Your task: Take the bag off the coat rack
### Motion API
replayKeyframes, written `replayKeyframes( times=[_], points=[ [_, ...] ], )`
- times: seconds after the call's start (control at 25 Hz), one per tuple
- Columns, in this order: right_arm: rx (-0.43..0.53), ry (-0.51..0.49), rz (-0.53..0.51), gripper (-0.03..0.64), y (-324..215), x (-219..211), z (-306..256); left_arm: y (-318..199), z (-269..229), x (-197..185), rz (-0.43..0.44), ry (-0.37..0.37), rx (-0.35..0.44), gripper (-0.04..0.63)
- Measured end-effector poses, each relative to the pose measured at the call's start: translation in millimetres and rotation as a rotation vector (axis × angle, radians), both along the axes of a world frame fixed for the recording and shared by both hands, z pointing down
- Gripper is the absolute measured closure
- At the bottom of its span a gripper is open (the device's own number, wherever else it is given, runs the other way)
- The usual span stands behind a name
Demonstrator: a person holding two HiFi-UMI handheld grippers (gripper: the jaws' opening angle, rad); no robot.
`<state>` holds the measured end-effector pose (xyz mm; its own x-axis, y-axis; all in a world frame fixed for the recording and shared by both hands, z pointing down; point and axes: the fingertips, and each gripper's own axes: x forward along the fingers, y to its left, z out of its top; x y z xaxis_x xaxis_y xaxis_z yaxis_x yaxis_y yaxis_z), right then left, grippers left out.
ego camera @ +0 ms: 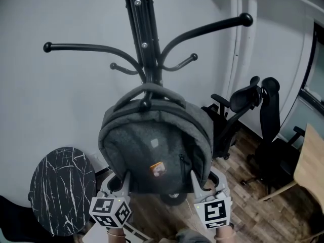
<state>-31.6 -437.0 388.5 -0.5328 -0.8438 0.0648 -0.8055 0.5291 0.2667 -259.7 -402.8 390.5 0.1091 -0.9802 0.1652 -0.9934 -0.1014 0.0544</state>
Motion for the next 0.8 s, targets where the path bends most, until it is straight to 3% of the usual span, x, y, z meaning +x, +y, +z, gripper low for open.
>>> replayKeyframes(
  times=[0.8],
  points=[
    [0.038,-0.012,0.016,0.495,57,6,-12,54,-15,7,0.015,-0.016,0.027,0.523]
  ],
)
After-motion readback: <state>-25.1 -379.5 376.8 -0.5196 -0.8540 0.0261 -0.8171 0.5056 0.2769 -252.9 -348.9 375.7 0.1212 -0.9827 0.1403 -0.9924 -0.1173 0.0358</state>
